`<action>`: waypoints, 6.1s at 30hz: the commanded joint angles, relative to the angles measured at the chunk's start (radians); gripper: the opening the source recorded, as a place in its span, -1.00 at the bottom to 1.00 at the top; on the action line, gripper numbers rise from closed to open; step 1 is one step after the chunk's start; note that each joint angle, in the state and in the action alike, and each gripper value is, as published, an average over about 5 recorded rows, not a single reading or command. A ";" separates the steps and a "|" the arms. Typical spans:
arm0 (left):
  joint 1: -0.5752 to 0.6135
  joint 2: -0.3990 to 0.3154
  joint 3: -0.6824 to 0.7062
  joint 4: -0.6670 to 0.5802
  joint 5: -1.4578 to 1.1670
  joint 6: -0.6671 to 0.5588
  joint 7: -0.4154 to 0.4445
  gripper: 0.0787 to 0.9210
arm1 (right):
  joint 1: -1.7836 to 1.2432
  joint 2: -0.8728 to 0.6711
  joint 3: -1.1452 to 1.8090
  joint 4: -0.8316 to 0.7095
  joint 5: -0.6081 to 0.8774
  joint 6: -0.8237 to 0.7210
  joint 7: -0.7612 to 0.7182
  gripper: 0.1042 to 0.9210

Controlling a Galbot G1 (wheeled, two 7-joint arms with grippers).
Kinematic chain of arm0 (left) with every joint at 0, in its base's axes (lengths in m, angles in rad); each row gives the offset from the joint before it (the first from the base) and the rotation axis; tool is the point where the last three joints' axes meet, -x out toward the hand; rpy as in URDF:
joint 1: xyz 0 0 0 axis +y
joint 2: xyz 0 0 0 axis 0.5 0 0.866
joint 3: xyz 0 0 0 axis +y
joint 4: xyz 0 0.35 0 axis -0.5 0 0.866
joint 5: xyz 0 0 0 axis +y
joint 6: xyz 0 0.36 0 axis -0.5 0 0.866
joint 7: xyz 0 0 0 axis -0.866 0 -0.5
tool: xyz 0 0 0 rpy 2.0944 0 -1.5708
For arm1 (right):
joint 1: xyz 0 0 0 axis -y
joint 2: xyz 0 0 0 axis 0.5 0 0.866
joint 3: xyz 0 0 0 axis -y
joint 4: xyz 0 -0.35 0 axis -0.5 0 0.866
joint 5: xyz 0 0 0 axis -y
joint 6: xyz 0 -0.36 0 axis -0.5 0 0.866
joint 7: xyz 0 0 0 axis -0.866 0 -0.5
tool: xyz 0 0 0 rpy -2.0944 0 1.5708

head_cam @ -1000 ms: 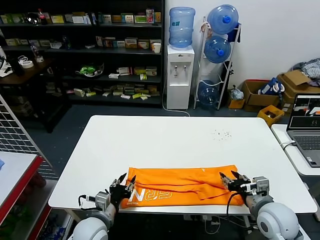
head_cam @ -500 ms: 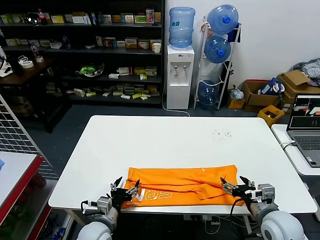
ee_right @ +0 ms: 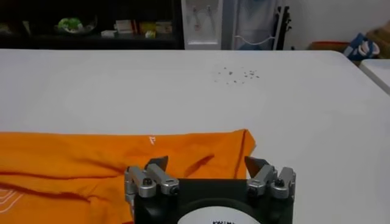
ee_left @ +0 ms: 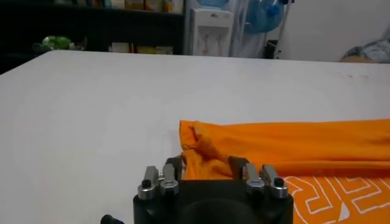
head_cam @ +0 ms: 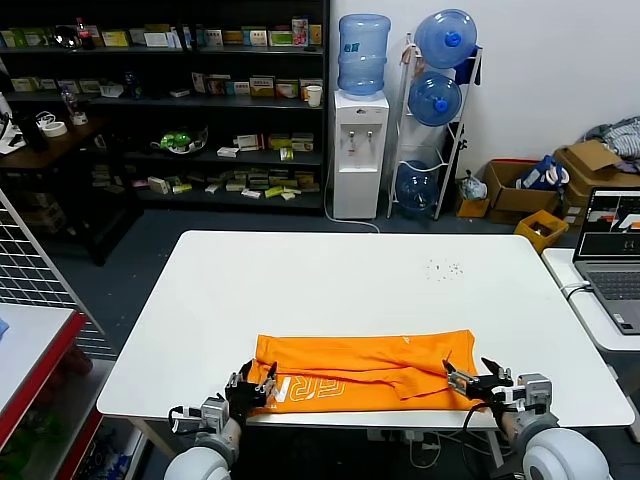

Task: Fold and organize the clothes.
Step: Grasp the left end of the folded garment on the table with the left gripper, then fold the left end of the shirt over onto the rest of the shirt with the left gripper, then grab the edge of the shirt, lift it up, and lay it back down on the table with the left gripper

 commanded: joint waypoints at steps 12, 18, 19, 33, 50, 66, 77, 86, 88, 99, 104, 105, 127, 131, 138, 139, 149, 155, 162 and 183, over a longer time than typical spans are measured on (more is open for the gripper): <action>0.001 -0.022 -0.001 0.006 0.006 -0.006 -0.027 -0.76 | -0.003 0.015 -0.017 -0.011 -0.021 0.012 -0.003 0.76; 0.025 0.030 -0.014 -0.112 -0.011 0.026 -0.049 -0.94 | -0.002 0.017 -0.020 -0.008 -0.024 0.017 -0.003 0.76; 0.029 0.043 -0.019 -0.126 -0.018 0.032 -0.052 -0.94 | -0.001 0.017 -0.021 -0.007 -0.024 0.017 -0.004 0.76; 0.056 0.323 -0.234 -0.148 -0.192 0.093 -0.069 -0.94 | 0.039 0.018 -0.060 -0.003 -0.024 0.026 -0.005 0.76; 0.084 0.600 -0.370 -0.077 -0.311 0.113 -0.064 -0.94 | 0.049 0.036 -0.078 -0.009 -0.039 0.046 -0.015 0.76; -0.112 0.142 0.057 -0.336 -0.603 0.263 -0.333 -0.94 | 0.017 0.085 -0.062 0.003 -0.064 0.031 0.008 0.76; -0.278 -0.010 0.176 -0.206 -0.540 0.263 -0.356 -0.94 | 0.014 0.112 -0.065 0.003 -0.071 0.022 0.017 0.76; -0.290 -0.039 0.196 -0.186 -0.523 0.263 -0.367 -0.94 | 0.013 0.107 -0.063 0.000 -0.069 0.023 0.016 0.76; -0.291 -0.044 0.197 -0.183 -0.522 0.263 -0.368 -0.94 | 0.015 0.106 -0.064 0.000 -0.068 0.023 0.016 0.76; -0.267 -0.051 0.179 -0.200 -0.549 0.268 -0.361 -0.70 | 0.019 0.100 -0.066 -0.009 -0.066 0.025 0.014 0.76; -0.237 -0.023 0.150 -0.244 -0.587 0.272 -0.374 -0.38 | 0.031 0.099 -0.079 -0.020 -0.068 0.024 0.015 0.76; -0.227 -0.010 0.133 -0.251 -0.588 0.273 -0.370 -0.29 | 0.034 0.099 -0.083 -0.021 -0.068 0.023 0.016 0.76; -0.089 0.337 -0.124 0.010 -0.557 0.237 0.121 0.77 | 0.048 0.096 -0.097 -0.022 -0.064 0.024 0.014 0.76; -0.116 0.329 -0.106 0.031 -0.557 0.247 0.128 0.77 | 0.030 0.091 -0.078 -0.019 -0.063 0.028 0.011 0.76; -0.142 0.308 -0.088 0.062 -0.532 0.244 0.126 0.77 | 0.026 0.096 -0.075 -0.020 -0.064 0.028 0.010 0.76; -0.143 0.307 -0.087 0.061 -0.531 0.243 0.125 0.77 | 0.027 0.097 -0.076 -0.021 -0.064 0.028 0.010 0.76; -0.139 0.291 -0.081 0.049 -0.528 0.243 0.116 0.51 | 0.032 0.095 -0.080 -0.022 -0.063 0.027 0.012 0.76; -0.142 0.279 -0.070 0.049 -0.528 0.245 0.112 0.10 | 0.031 0.094 -0.079 -0.022 -0.062 0.027 0.011 0.76; -0.145 0.272 -0.066 0.046 -0.534 0.245 0.112 -0.40 | 0.032 0.094 -0.078 -0.023 -0.062 0.028 0.011 0.76; -0.088 0.297 -0.140 -0.208 -0.460 0.276 0.039 -0.96 | 0.036 0.097 -0.083 -0.027 -0.063 0.037 0.011 0.76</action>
